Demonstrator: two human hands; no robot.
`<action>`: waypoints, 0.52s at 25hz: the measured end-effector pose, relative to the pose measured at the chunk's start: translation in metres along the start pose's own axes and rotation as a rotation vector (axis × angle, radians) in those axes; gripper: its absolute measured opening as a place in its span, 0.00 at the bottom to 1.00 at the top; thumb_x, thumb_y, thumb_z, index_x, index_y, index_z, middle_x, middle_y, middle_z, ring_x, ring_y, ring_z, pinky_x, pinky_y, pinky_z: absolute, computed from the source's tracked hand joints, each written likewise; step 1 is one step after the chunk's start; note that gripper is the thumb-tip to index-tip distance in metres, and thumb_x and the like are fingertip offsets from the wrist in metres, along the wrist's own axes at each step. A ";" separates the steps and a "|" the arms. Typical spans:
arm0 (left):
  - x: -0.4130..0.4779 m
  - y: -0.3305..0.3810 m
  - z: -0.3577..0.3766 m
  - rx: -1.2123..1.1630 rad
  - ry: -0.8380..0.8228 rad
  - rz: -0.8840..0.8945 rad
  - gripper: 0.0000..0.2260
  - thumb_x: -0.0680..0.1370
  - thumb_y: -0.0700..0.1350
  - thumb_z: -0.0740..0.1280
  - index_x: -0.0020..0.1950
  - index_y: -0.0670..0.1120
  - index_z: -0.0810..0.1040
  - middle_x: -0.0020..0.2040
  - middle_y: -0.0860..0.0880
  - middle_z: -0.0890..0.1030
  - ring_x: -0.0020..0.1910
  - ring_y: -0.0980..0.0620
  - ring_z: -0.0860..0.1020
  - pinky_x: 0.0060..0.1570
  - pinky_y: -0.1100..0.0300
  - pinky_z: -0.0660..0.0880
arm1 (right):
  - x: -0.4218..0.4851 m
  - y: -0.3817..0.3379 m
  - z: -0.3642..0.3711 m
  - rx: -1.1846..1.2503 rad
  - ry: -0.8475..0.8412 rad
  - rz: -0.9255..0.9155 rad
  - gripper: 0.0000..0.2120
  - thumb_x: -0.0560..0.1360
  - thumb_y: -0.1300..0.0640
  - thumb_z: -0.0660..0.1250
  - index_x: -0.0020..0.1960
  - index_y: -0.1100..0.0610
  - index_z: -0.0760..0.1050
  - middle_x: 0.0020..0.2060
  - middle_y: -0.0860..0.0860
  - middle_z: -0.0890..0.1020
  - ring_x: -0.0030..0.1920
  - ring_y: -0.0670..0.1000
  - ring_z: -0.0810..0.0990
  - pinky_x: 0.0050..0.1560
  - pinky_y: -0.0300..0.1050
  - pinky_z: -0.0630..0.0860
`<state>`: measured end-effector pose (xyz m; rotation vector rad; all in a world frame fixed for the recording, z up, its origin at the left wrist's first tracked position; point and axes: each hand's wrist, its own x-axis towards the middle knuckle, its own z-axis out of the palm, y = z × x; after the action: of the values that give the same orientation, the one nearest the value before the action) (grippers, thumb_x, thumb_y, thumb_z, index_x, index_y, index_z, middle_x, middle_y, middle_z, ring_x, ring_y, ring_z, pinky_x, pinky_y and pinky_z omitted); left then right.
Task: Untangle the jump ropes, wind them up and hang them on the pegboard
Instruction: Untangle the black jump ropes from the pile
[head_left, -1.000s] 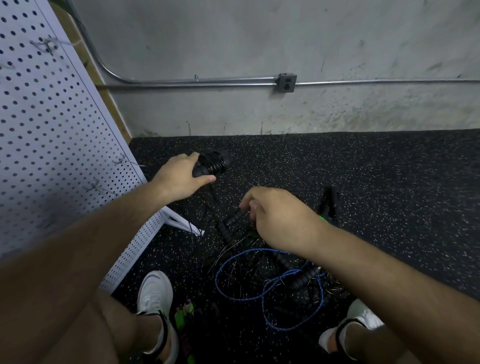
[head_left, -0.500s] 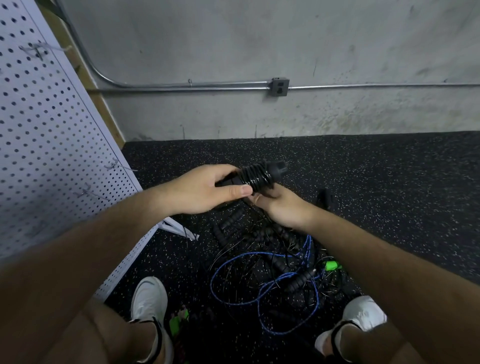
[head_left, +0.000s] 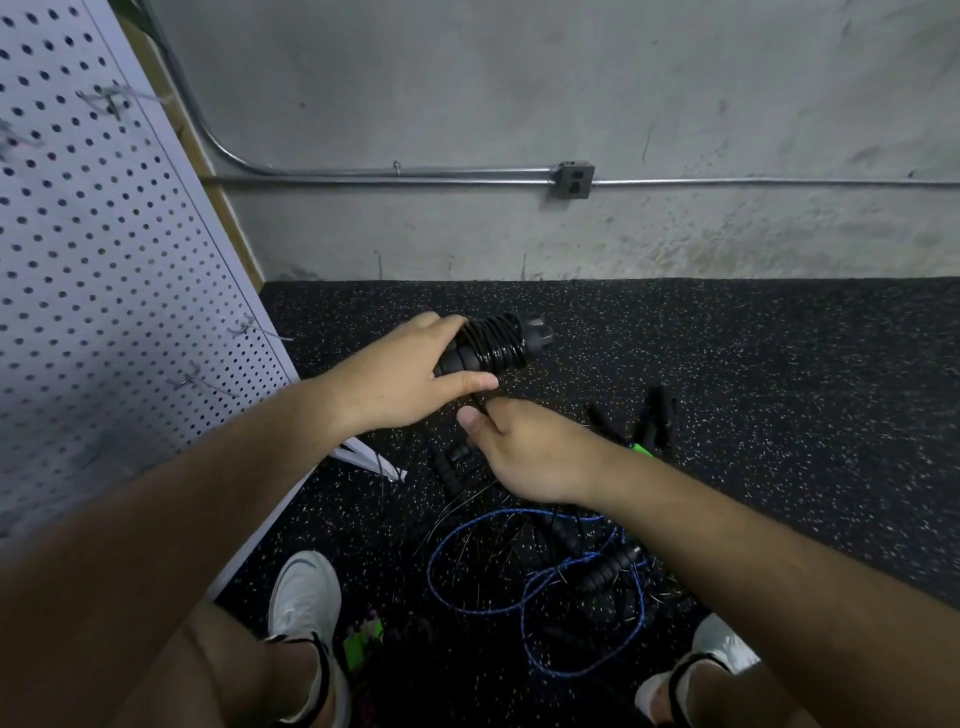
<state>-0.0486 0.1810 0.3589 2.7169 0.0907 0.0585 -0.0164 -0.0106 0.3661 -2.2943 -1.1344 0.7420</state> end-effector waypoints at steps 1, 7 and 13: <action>0.001 -0.005 -0.002 0.046 0.001 -0.024 0.35 0.75 0.69 0.63 0.75 0.51 0.65 0.56 0.52 0.72 0.51 0.55 0.72 0.49 0.59 0.72 | -0.006 -0.003 -0.004 -0.060 -0.023 -0.010 0.22 0.85 0.43 0.49 0.44 0.55 0.72 0.34 0.50 0.75 0.34 0.48 0.74 0.36 0.46 0.70; 0.002 -0.015 -0.001 0.162 -0.095 -0.012 0.49 0.70 0.75 0.48 0.83 0.46 0.51 0.63 0.48 0.69 0.61 0.51 0.69 0.62 0.53 0.71 | -0.031 -0.010 -0.038 -0.208 -0.064 -0.024 0.18 0.85 0.46 0.54 0.50 0.56 0.77 0.36 0.50 0.78 0.35 0.49 0.76 0.35 0.45 0.72; -0.002 0.002 0.005 0.294 -0.244 0.030 0.56 0.64 0.77 0.66 0.83 0.50 0.52 0.59 0.53 0.67 0.54 0.56 0.70 0.54 0.59 0.74 | -0.029 0.004 -0.061 -0.652 0.263 -0.185 0.13 0.84 0.44 0.54 0.55 0.47 0.76 0.45 0.44 0.79 0.46 0.49 0.79 0.39 0.45 0.72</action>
<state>-0.0500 0.1770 0.3548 2.9930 -0.0151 -0.2999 0.0103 -0.0468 0.4163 -2.6321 -1.5954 -0.0245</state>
